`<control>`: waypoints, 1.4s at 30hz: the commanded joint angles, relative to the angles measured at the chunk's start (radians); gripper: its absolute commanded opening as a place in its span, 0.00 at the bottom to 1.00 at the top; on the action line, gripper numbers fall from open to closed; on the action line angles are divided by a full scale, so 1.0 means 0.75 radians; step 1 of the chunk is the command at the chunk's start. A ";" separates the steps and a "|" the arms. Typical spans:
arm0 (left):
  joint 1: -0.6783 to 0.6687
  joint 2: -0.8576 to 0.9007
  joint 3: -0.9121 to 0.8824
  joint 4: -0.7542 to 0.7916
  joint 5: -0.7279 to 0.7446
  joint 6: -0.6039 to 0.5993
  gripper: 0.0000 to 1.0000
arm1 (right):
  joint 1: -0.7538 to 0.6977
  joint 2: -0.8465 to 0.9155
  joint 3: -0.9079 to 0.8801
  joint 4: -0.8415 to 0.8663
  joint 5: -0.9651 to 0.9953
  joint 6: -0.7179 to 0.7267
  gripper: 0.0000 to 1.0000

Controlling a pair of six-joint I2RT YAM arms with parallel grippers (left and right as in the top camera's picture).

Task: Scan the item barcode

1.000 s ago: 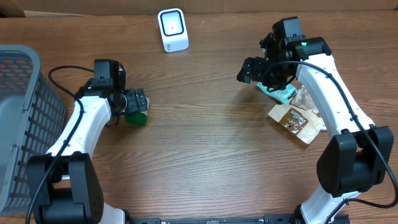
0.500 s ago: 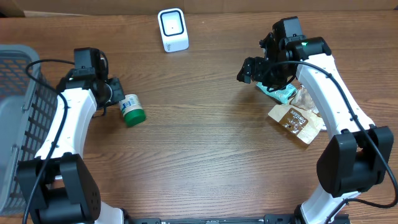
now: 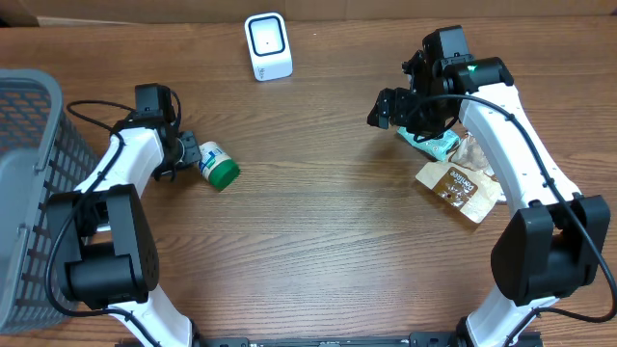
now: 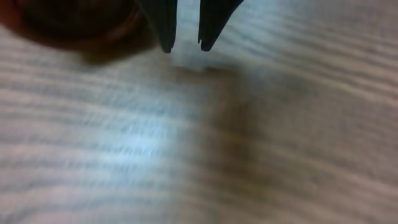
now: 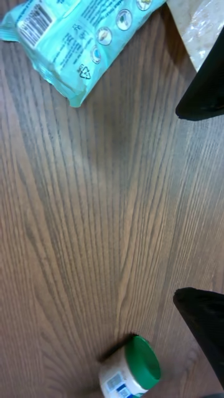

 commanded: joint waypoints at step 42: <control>-0.081 0.074 0.583 -0.610 0.330 -0.068 0.05 | 0.245 -0.005 -0.006 0.074 -0.068 0.048 0.87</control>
